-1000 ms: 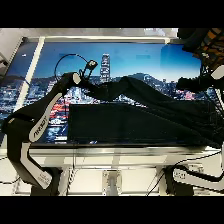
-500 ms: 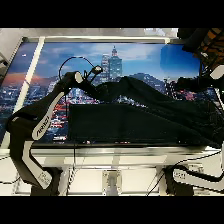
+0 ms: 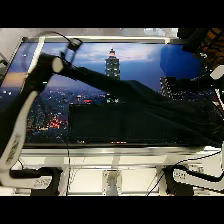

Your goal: Fold the clothes and pants, and hang the long-sleeved shirts on hangers.

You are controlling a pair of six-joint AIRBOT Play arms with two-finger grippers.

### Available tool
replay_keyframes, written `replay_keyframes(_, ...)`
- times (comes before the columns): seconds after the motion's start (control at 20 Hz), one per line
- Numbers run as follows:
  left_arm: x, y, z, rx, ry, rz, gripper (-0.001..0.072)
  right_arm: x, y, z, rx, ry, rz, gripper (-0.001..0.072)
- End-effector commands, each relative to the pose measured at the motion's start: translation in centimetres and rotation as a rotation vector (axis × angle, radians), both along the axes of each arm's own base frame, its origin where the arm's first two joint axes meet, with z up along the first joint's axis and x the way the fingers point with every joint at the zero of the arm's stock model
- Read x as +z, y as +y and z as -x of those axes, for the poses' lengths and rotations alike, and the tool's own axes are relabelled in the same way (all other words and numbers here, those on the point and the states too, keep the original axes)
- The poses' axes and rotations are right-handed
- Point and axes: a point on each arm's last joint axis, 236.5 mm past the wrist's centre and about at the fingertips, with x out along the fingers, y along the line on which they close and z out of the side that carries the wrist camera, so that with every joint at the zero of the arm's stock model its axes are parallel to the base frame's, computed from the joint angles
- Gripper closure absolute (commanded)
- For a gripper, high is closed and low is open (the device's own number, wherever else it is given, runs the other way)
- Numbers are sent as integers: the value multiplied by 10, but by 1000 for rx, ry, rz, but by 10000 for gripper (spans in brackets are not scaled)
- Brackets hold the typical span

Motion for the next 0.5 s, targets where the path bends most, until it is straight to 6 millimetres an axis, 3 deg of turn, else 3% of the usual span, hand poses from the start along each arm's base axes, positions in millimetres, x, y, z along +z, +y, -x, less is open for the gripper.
replay_keyframes(0.0,93,67,43,236,-142,-28,689,-1,0,1,2,8,1,177)
replay_keyframes(0.1,126,77,68,269,-193,11,690,-2,1,3,3,16,0,177)
replay_keyframes(0.2,143,86,86,304,-214,34,689,-3,1,5,5,26,-3,177)
replay_keyframes(0.25,141,92,93,327,-193,22,689,-3,2,7,6,32,-3,177)
replay_keyframes(0.45,96,135,113,457,12,-119,689,-3,-4,6,35,26,35,177)
